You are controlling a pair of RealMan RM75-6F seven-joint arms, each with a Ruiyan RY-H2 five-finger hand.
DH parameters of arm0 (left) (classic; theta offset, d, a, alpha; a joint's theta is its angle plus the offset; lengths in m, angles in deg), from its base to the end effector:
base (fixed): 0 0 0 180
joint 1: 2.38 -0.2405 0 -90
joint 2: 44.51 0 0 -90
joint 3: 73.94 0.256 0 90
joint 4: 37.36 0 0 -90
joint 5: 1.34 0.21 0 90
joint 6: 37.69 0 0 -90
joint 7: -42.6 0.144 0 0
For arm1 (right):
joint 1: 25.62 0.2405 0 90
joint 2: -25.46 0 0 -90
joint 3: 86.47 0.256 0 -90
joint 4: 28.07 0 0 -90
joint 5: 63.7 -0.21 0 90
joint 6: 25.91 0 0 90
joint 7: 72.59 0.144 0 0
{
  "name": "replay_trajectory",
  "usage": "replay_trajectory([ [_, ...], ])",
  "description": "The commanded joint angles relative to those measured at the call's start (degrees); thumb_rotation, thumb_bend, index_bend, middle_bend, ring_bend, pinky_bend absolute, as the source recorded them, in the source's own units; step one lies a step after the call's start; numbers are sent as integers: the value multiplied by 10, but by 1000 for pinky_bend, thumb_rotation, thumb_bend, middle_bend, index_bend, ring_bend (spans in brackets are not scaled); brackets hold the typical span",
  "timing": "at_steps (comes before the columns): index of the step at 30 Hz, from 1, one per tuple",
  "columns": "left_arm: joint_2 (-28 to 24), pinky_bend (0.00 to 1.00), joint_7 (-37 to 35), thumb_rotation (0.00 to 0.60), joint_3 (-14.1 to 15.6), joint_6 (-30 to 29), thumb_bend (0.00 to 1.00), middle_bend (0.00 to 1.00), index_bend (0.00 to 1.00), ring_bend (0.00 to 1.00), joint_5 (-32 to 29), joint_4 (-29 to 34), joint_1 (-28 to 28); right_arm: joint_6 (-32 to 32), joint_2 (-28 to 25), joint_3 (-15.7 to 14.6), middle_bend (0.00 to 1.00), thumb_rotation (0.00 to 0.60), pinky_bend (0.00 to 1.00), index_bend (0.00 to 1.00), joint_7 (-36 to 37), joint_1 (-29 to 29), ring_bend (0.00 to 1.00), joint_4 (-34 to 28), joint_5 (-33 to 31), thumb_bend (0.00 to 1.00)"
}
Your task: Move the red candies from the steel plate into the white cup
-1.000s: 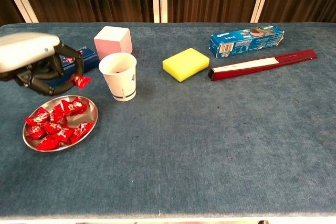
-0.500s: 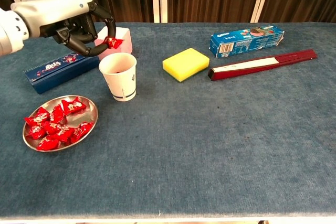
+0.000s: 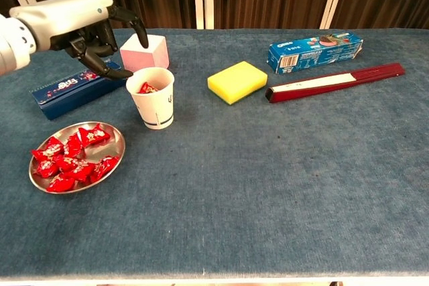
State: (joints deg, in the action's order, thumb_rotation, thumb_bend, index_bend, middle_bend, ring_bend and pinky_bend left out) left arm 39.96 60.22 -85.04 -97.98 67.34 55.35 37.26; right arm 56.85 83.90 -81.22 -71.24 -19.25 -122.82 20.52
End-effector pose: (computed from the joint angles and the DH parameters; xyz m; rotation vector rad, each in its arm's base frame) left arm -0.1321 0.3287 0.0140 -1.8260 -0.9320 -1.0775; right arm -0.3065 -0.1977 0.1893 1.3818 -0.8710 0.8973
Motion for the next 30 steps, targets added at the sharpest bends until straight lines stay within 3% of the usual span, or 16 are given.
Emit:
replay_trajectory([
  [1,-26,809,-25,600,19,-52,195,969,353,865,36,29,-38,1,0,0,10,600,0,0,0,0,0,-1,1,152],
  [7,-42,808,-52,600,61,-106,211,969,386,864,67,33,-93,0,1,0,10,600,0,0,-5,3,0,-4,5,152],
  [14,2,808,-37,600,94,-93,213,969,413,864,68,-22,-112,3,0,-1,10,600,0,0,-13,3,0,-13,11,151],
  [30,81,808,-2,600,93,-60,209,969,442,867,54,-106,-115,6,-4,-3,10,600,0,0,-23,0,0,-24,10,150],
])
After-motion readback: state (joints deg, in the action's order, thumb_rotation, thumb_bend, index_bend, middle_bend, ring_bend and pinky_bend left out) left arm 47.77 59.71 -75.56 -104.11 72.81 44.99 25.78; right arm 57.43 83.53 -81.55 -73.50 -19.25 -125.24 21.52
